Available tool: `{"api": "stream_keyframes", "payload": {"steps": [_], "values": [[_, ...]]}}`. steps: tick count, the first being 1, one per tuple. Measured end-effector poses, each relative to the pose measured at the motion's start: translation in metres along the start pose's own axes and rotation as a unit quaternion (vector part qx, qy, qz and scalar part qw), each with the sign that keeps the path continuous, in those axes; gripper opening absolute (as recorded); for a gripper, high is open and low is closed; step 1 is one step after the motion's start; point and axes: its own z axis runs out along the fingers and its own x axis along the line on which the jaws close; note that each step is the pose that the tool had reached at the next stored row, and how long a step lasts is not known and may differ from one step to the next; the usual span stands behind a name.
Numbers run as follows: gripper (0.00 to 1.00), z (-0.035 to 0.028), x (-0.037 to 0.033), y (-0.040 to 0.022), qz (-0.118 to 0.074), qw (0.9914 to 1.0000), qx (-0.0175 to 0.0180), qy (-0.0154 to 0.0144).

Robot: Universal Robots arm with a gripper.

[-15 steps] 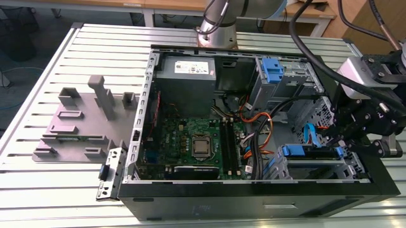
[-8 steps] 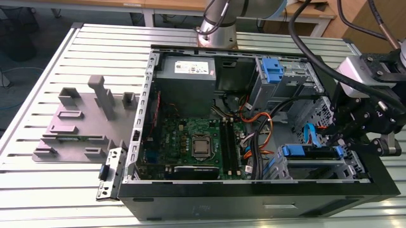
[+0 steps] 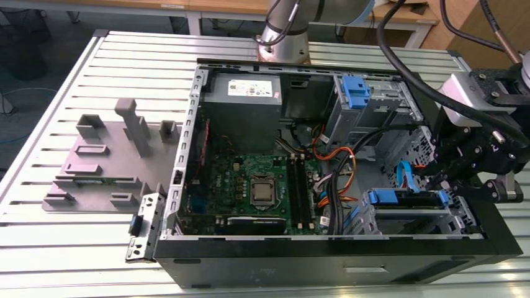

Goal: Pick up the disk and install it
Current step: 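Insert the second disk wire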

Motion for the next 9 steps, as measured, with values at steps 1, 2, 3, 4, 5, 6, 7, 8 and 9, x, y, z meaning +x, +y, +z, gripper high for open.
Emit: {"api": "stream_keyframes", "payload": {"steps": [1, 2, 3, 4, 5, 6, 7, 8, 9], "values": [[0.29, -0.0001, 0.0, -0.0005, 0.0, 1.0, 0.0, 0.0], [0.29, -0.0001, 0.0, -0.0009, 0.0, 1.0, 0.0, 0.0001], [0.29, 0.0, 0.0001, -0.0015, 0.0, 1.0, 0.0, 0.0], [0.29, 0.0, 0.0001, -0.0022, 0.0, 1.0, 0.0, 0.0], [0.29, 0.0, 0.0001, -0.0029, 0.0, 1.0, 0.0, 0.0], [0.29, 0.0, 0.0, -0.0037, 0.0, 1.0, 0.0, 0.0], [0.29, 0.0, 0.0, -0.0046, 0.0, 1.0, 0.0, 0.0], [0.29, 0.0, 0.0001, -0.0056, 0.0, 1.0, 0.0, 0.0], [0.29, 0.0001, 0.0001, -0.007, 0.0, 1.0, 0.0, -0.0001]]}}
